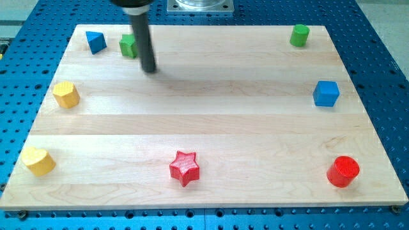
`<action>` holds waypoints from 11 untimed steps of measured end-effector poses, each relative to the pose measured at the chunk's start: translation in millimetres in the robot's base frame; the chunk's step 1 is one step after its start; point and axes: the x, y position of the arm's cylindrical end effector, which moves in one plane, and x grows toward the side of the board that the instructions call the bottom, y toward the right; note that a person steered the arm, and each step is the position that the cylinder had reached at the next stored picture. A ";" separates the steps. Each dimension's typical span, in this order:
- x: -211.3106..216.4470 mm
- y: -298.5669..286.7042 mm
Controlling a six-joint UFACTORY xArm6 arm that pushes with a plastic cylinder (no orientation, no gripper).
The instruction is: Push the green star below the triangle
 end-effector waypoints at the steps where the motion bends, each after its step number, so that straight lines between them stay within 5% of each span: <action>1: -52.5 34.3; 3: -104.9 -15.3; 5: -27.4 -110.6; 7: 39.8 -55.0; 9: 21.2 -153.0; 11: 12.3 -184.1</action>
